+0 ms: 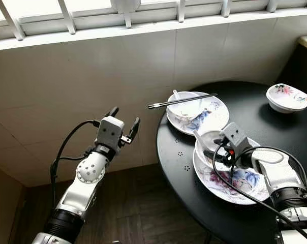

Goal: Kitchen organization

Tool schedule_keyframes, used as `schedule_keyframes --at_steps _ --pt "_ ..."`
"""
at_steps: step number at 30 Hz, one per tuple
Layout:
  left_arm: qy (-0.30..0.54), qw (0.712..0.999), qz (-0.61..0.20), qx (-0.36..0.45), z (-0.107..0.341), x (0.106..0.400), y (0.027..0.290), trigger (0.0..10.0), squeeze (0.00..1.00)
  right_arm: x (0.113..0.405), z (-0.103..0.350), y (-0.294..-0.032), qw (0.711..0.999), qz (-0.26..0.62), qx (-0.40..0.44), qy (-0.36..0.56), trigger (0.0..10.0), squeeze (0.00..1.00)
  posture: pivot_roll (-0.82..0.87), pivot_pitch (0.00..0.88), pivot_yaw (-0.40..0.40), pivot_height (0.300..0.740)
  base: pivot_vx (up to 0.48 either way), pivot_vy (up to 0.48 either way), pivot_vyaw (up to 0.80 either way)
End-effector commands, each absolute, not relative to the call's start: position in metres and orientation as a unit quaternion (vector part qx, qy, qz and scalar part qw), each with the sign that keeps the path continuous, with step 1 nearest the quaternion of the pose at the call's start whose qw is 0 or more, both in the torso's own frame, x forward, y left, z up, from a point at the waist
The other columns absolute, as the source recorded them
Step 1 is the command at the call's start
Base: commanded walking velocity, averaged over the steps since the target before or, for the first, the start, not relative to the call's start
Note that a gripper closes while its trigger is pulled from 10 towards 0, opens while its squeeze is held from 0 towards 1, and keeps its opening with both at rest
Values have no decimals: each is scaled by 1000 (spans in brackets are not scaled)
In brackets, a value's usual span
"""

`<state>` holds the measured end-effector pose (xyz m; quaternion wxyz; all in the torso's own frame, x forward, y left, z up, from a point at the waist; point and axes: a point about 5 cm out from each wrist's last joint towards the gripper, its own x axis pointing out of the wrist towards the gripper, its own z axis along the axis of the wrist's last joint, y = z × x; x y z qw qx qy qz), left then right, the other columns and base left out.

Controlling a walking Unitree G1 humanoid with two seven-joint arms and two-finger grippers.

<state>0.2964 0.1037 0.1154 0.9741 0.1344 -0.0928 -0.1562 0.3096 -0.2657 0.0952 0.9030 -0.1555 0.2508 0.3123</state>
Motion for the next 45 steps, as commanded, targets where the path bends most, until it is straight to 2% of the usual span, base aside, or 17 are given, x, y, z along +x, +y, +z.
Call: schedule_keyframes --at_steps 1,2,3,4,5,6,18,21,31,35,39,45 --pt "-95 973 -156 138 118 298 103 10000 0 307 87 -269 898 304 -155 277 10000 0 -166 0 30 740 0 0 0" --pt "-95 973 -156 139 118 298 103 10000 0 306 87 -269 897 307 -155 277 10000 0 -166 0 30 740 0 0 0" --pt "-95 973 -156 139 118 298 103 10000 0 306 87 -268 896 313 -151 276 7529 0 -167 0 29 740 0 0 0" --pt "-95 973 -157 139 118 298 102 10000 0 305 87 -267 894 320 -149 275 3137 0 -167 0 28 740 0 0 0" --pt "-95 973 -157 139 118 298 102 10000 0 305 87 -267 894 320 -149 275 3137 0 -167 0 28 740 0 0 0" --pt "-95 973 -157 139 118 298 102 10000 0 305 87 -268 895 319 -149 274 0 0 -169 0 29 740 0 0 0" --pt "-93 973 -158 139 117 299 101 10000 0 310 94 -269 906 296 -169 253 0 0 -175 0 28 740 0 0 0" --pt "-93 973 -158 140 117 299 101 10000 0 312 99 -260 900 303 -206 234 0 0 -177 0 29 740 0 0 0" --pt "-91 973 -161 142 116 299 101 10000 0 316 135 -232 912 317 -221 141 0 0 -182 0 34 740 0 0 0" --pt "-91 972 -163 142 116 299 100 10000 0 315 140 -231 914 313 -223 132 0 0 -189 0 35 740 0 0 0" --pt "-91 972 -163 141 116 300 99 10000 0 316 149 -233 922 292 -226 115 0 0 -192 0 32 740 0 0 0" --pt "-91 973 -159 139 115 299 99 10000 0 322 162 -247 936 188 -282 94 0 0 -191 0 28 740 0 0 0"
